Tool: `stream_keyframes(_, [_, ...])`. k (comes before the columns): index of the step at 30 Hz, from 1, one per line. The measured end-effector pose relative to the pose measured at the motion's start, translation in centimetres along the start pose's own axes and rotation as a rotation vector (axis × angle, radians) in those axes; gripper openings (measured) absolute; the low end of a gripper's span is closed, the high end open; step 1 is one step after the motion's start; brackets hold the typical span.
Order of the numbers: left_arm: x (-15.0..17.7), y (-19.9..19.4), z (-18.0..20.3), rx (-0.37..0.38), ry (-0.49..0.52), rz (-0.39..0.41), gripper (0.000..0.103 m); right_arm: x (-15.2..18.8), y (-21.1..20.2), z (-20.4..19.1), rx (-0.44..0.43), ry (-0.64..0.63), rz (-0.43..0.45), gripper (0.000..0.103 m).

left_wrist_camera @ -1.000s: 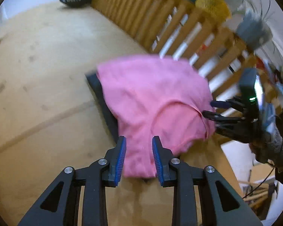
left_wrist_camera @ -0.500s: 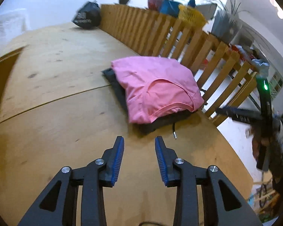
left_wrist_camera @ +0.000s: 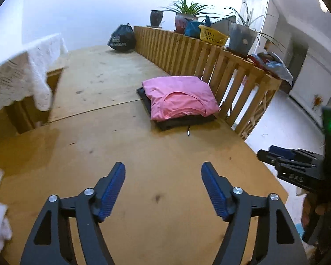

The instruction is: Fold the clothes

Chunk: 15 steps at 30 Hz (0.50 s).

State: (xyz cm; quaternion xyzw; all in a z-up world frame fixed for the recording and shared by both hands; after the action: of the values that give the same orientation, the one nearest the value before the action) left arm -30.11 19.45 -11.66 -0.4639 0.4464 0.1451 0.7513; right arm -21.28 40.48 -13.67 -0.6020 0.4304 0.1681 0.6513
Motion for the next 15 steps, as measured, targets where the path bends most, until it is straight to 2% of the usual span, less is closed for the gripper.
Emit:
stream_keyframes(3, [0.7,-4.5,1.6,-0.039,0.004,0.014,0.075,1.4,-4.8,-0.1,-0.013,0.037,0.017,0.054])
stream_keyframes(7, [2.0,-10.4,3.8,-0.076,0.016,0.024,0.077,3.0,-10.0,-0.9,0.005,0.007,0.04,0.054])
stream_keyframes(10, [2.8,-13.8,5.0,-0.103,0.039,0.034,0.077,4.0,-14.1,-1.6,0.026,-0.014,0.082,0.055])
stream_keyframes(12, [3.6,-16.0,5.6,-0.115,0.046,0.045,0.077,4.7,-16.6,-1.9,0.028,-0.017,0.113,0.06])
stream_keyframes(15, [4.8,-18.8,6.4,-0.131,0.048,0.061,0.077,5.7,-19.2,-2.1,0.022,-0.024,0.141,0.06])
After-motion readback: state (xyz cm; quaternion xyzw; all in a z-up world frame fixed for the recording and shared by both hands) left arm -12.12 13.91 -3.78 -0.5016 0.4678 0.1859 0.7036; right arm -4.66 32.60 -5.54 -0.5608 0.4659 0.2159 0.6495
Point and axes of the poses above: each gripper's, at about its wrist camera, not at the fingertips, and y roughly the way its jaws point, z to its right, x to its underside, the point moved 6 cm from there along y, roughly the way its jaws point, and after that the axes turned 9 degrees about z, right-handed, at the moved point
